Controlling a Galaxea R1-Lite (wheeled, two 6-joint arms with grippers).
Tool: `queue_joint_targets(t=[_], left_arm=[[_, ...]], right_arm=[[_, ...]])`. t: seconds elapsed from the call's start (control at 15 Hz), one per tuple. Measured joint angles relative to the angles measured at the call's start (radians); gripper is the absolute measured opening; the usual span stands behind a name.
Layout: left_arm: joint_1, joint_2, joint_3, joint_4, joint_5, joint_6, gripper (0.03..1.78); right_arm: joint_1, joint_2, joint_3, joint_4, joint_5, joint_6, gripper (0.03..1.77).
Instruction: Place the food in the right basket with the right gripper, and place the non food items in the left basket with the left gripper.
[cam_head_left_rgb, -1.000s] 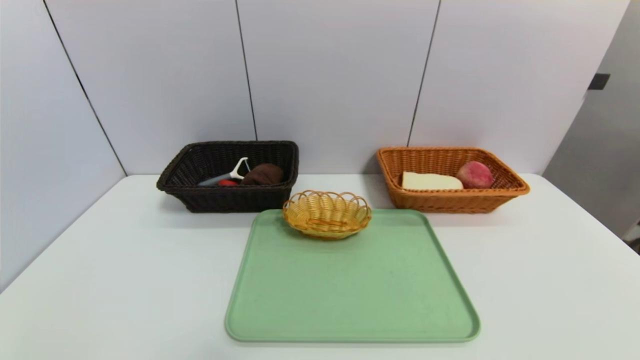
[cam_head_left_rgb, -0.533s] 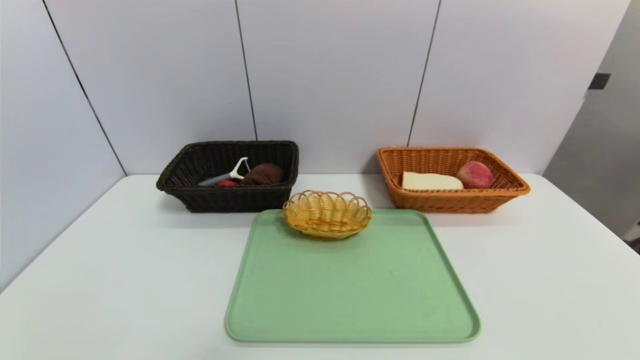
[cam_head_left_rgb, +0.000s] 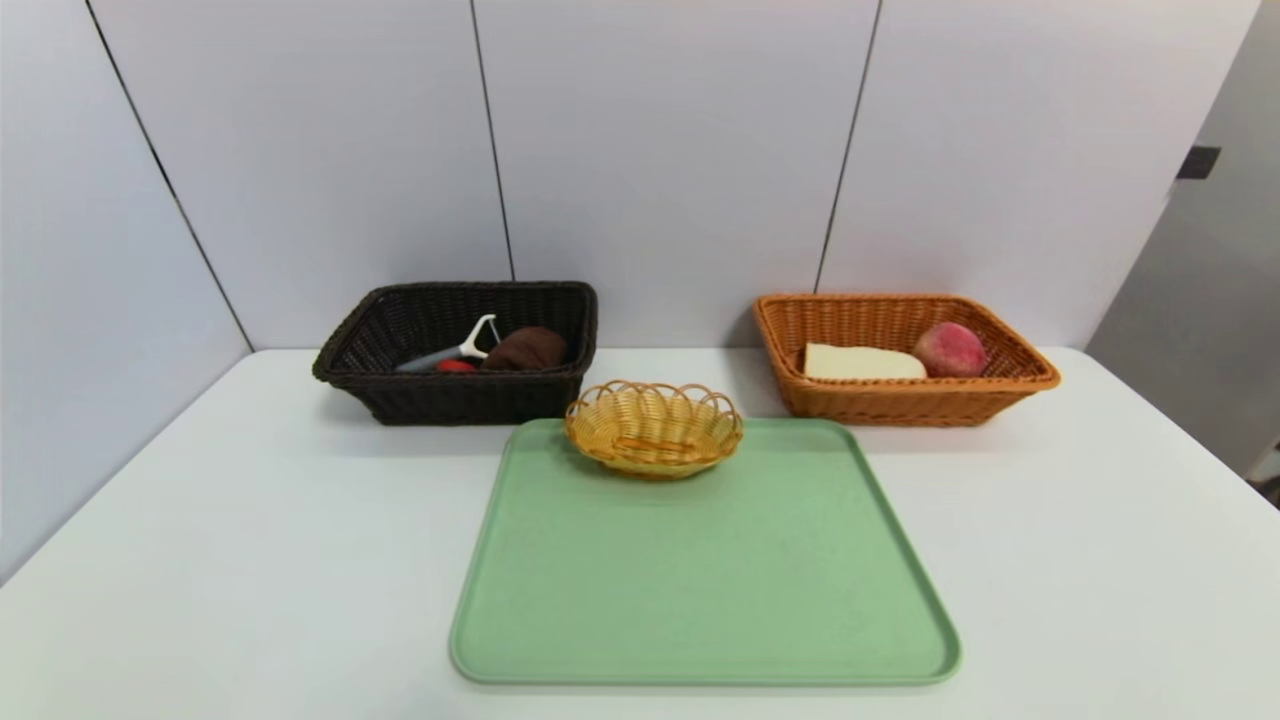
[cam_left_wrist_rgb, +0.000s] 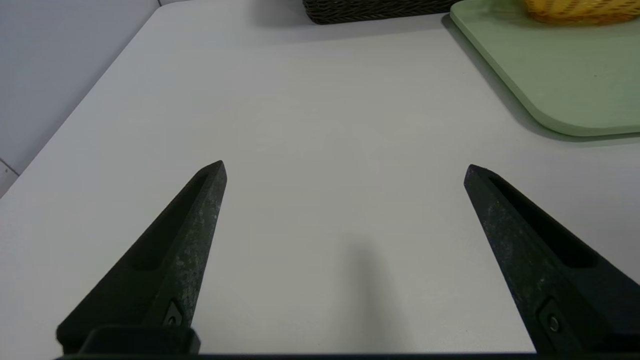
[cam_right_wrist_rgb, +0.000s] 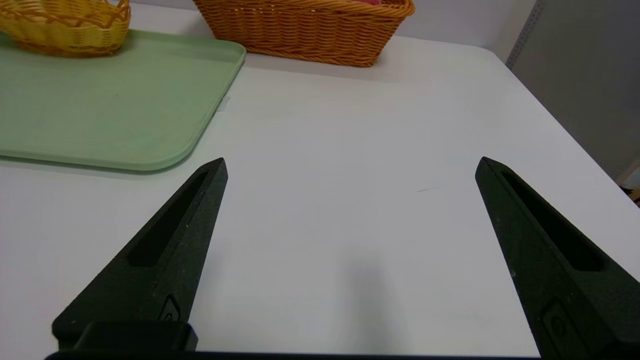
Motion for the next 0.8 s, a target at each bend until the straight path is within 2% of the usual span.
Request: queue_joint_targets(t=[0.27, 0.8], left_arm=[[0.0, 0.0, 0.001, 0.0, 0.003, -0.006, 1.69], [0.0, 0.0, 0.002, 0.0, 0.003, -0.006, 1.69]], right_arm=[[0.001, 0.0, 0.0, 0.002, -0.011, 0.091, 1.71], [0.001, 0.0, -0.001, -0.001, -0.033, 0.132, 1.71]])
